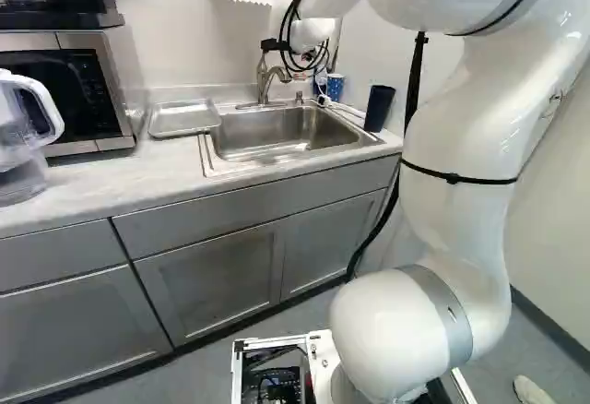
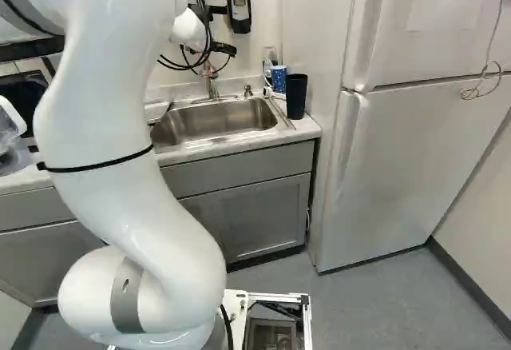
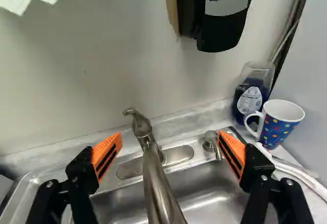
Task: Rinse the cup and place it in the tray
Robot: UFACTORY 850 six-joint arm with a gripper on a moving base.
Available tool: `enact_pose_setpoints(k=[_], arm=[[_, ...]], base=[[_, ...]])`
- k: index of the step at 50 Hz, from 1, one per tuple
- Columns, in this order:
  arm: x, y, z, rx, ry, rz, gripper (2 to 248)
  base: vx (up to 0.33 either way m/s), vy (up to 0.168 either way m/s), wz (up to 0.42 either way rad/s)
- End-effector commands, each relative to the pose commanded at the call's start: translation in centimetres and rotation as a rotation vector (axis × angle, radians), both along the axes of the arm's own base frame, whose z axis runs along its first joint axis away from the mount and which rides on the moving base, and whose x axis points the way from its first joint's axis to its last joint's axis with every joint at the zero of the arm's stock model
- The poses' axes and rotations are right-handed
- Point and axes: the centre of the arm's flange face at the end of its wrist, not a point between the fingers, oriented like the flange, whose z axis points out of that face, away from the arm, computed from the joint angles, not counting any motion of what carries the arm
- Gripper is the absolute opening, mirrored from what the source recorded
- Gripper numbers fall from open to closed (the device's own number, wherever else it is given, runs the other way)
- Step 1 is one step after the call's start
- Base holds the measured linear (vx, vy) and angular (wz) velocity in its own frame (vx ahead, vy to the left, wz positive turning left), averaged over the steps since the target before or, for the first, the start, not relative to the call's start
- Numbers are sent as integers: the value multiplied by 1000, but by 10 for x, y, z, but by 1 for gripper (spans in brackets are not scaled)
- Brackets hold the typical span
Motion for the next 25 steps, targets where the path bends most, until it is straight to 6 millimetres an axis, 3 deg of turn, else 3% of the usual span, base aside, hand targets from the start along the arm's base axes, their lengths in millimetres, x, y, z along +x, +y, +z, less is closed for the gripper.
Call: enact_pose_setpoints(k=[25], arm=[[49, 4, -9, 0, 20, 1, 247]], base=[[0, 0, 0]])
